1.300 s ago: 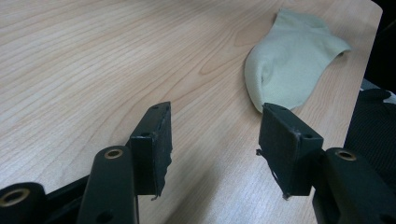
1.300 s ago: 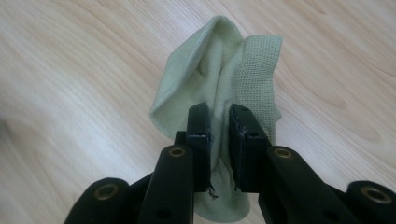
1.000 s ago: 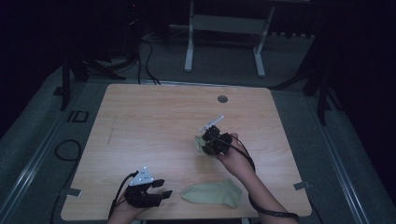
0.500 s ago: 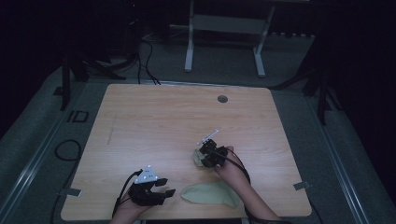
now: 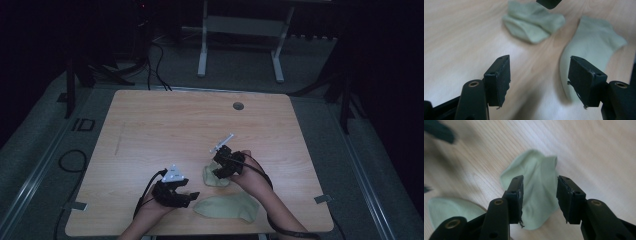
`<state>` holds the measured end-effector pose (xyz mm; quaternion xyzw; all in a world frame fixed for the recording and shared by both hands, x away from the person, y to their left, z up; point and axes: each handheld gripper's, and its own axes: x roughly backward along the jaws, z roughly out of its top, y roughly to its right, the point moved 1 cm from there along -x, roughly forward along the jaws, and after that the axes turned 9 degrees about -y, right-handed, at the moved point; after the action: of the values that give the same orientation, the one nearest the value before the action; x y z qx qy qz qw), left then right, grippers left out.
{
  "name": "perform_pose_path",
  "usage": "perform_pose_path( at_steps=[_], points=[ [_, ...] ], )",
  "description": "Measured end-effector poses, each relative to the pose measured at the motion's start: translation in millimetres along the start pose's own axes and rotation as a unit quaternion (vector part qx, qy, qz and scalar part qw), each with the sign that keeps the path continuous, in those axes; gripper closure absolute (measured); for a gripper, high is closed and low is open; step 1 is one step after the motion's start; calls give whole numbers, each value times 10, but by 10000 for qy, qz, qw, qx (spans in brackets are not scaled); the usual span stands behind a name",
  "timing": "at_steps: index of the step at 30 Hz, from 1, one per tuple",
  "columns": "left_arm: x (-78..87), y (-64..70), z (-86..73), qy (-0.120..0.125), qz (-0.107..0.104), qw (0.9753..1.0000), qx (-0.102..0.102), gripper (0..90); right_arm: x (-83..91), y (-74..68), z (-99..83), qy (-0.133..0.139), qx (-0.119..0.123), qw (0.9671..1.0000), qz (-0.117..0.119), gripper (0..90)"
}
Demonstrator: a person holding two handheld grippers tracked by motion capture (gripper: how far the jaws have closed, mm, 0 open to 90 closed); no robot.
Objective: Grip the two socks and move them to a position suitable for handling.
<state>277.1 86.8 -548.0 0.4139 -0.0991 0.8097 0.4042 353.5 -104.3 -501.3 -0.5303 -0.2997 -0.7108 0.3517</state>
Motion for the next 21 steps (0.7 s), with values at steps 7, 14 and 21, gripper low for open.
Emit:
perform_pose_path(
  at_steps=[7, 14, 21],
  points=[
    [-237, -62, 322, -233, 155, 9996, 49, 346, -105, 205, 92, -112, 387, 9991, 121, 583],
    [-461, -192, 421, -588, 375, 9974, 184, 368, -349, 244, 66, -548, 753, 9955, 180, 640],
    [-528, -289, 442, -715, 447, 9952, 500, 715, -383, 222, 52, -702, 898, 9933, 192, 840]
  ],
)
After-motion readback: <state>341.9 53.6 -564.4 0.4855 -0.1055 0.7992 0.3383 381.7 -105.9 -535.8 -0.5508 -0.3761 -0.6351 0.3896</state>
